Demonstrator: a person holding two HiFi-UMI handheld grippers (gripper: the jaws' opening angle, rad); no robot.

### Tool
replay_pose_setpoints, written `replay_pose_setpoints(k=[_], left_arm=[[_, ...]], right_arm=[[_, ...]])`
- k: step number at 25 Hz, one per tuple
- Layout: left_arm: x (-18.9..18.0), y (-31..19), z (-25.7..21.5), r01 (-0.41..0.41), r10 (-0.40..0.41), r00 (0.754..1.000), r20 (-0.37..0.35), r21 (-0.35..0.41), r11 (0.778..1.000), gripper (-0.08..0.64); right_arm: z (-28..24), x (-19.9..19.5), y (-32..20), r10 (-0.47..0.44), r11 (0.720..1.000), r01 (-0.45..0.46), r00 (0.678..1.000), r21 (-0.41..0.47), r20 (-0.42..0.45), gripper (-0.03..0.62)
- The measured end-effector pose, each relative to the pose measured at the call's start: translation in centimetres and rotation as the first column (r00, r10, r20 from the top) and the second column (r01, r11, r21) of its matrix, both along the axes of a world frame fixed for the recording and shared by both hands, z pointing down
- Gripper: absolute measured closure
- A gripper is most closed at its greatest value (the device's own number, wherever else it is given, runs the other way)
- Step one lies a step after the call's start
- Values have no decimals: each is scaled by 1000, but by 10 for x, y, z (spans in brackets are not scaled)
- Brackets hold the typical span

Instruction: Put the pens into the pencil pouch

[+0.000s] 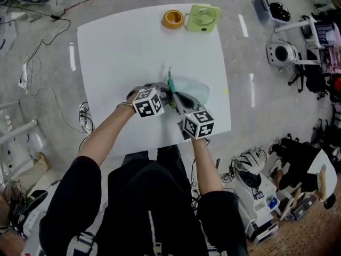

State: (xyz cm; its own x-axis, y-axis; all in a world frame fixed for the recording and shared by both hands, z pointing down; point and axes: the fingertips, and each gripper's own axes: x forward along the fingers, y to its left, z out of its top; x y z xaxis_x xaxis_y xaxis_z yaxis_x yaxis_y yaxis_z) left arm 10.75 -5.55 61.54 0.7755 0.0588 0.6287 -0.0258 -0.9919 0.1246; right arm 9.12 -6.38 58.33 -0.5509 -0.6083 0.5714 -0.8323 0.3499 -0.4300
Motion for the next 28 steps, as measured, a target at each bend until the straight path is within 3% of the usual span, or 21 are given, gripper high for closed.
replay_pose_setpoints(k=[11, 20, 24, 28], left_arm=[[9, -8, 5, 52, -52, 999, -15, -2, 999, 486], [-24, -23, -4, 146, -146, 989, -19, 17, 989, 423], [-54, -37, -9, 261, -261, 965, -33, -19, 965, 423], [-86, -48, -11, 389, -392, 919, -49, -46, 920, 423]], right_arm=[[-1, 8, -2, 11, 1000, -11, 1000, 3, 5, 565], [11, 8, -9, -9, 1000, 9, 1000, -2, -17, 565], [24, 8, -14, 1, 1000, -1, 1000, -19, -31, 563], [38, 7, -14, 1, 999, -3, 999, -43, -40, 561]])
